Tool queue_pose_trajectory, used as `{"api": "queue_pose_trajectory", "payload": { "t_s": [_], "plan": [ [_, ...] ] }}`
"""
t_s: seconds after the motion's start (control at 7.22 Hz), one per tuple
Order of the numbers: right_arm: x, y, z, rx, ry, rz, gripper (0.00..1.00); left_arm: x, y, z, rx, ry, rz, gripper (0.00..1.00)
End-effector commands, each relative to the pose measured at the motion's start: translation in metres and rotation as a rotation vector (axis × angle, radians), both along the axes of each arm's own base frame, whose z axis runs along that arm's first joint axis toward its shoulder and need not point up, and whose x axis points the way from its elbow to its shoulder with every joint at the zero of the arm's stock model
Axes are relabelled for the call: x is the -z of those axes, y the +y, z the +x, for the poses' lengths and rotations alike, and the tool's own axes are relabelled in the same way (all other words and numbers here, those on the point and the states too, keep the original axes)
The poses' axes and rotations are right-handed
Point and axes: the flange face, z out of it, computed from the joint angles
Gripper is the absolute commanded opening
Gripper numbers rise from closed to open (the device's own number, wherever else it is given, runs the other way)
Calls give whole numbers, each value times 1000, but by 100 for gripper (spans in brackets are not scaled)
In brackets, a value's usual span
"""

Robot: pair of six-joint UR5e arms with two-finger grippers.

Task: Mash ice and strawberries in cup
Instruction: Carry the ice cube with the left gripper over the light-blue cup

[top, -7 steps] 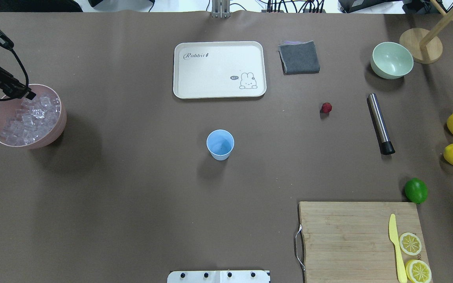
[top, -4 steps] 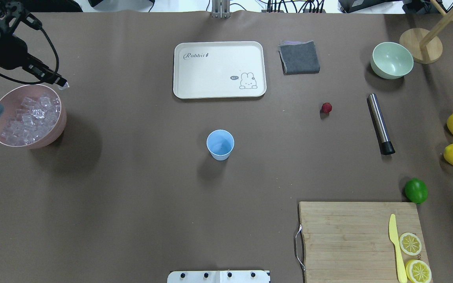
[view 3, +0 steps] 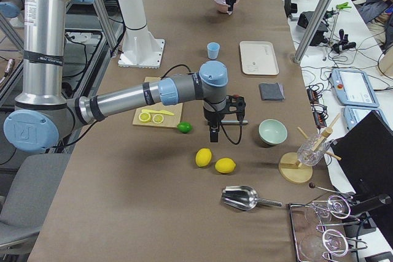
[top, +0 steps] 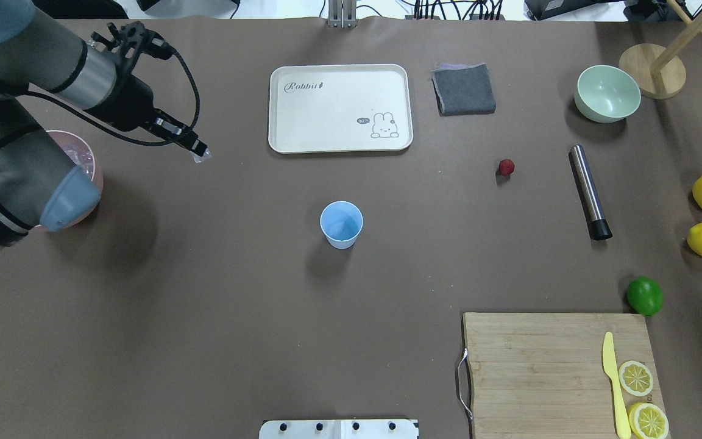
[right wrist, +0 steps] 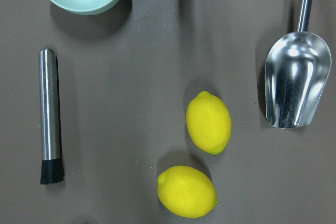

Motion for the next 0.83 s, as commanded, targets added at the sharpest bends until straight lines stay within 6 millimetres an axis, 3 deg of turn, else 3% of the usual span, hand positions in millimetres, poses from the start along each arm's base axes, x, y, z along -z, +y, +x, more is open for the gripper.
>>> {"api": "queue_pose_trajectory", "payload": {
  "t_s": [0.0, 0.42, 0.69],
  "plan": [
    [1, 0, 0, 0, -3, 1, 100, 50, 36, 65, 52, 79, -65, 0],
    [1, 3, 0, 1, -2, 2, 100, 73, 77, 108, 89, 194, -101, 0],
    [-1, 4, 0, 1, 0, -1, 100, 79, 108, 153, 149, 193, -69, 0]
  ]
}}
